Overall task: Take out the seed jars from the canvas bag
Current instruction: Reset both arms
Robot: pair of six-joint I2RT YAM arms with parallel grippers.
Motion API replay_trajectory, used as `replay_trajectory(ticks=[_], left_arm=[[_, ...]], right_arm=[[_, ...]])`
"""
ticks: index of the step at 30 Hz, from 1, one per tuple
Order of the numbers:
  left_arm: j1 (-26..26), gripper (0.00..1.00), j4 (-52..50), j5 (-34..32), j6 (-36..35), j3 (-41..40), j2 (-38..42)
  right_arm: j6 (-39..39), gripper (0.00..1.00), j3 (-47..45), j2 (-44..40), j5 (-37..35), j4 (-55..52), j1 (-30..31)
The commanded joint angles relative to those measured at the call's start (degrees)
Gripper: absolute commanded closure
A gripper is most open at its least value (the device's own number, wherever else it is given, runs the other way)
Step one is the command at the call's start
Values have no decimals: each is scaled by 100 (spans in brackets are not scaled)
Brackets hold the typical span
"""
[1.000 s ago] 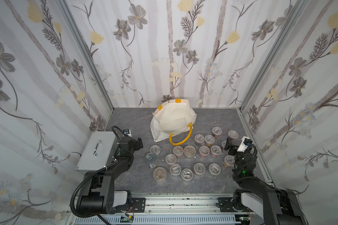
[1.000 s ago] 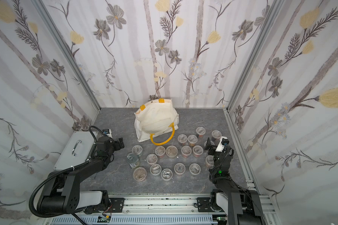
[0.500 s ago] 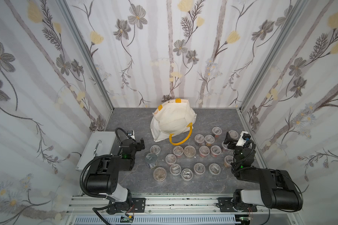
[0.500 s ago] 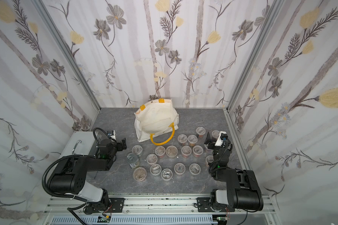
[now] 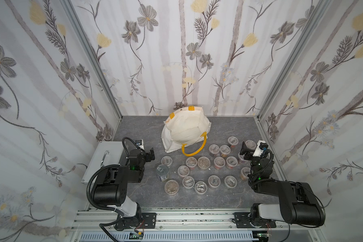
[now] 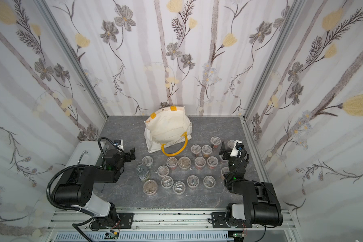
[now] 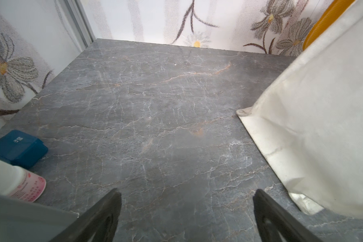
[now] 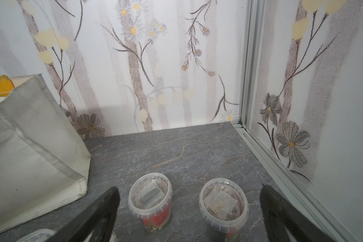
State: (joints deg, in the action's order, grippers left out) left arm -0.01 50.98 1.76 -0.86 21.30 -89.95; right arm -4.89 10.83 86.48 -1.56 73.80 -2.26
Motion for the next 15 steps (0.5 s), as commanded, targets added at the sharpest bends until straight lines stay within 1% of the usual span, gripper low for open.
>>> replay_trajectory(ticks=[1, 15], left_arm=[[10, 0, 209, 87, 25, 67, -9], [10, 0, 190, 64, 25, 76, 6]], right_arm=[[106, 0, 51, 18, 79, 91, 15], [117, 0, 33, 14, 33, 125, 42]])
